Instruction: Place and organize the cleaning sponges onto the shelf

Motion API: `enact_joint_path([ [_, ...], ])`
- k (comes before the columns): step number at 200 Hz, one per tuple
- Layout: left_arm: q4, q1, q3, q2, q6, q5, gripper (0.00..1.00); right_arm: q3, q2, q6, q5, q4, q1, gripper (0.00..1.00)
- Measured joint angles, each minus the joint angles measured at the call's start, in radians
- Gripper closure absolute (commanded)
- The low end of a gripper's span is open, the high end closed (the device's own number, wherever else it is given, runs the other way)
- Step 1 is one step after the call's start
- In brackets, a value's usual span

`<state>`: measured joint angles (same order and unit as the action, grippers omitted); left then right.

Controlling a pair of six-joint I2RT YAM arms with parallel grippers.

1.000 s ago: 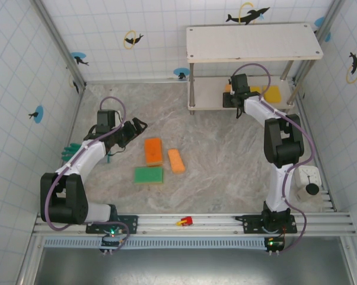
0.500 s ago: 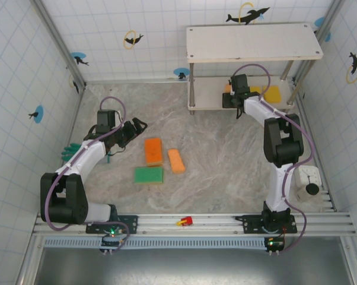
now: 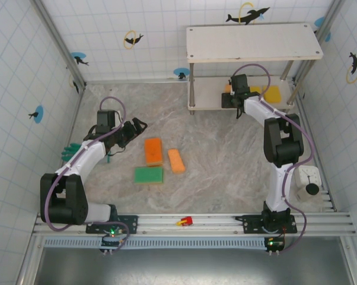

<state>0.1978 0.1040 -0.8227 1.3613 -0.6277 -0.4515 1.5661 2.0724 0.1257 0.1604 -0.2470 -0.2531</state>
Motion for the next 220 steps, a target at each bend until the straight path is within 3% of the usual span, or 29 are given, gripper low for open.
enact_joint_path([
  [70,0.000,0.000,0.005,0.000,0.000,0.000,0.03,-0.039,-0.038,-0.003,0.000,0.005,0.000,0.18],
  [220,0.000,0.000,0.005,0.000,0.000,-0.001,0.03,-0.294,-0.285,-0.003,-0.004,0.043,-0.056,0.14],
])
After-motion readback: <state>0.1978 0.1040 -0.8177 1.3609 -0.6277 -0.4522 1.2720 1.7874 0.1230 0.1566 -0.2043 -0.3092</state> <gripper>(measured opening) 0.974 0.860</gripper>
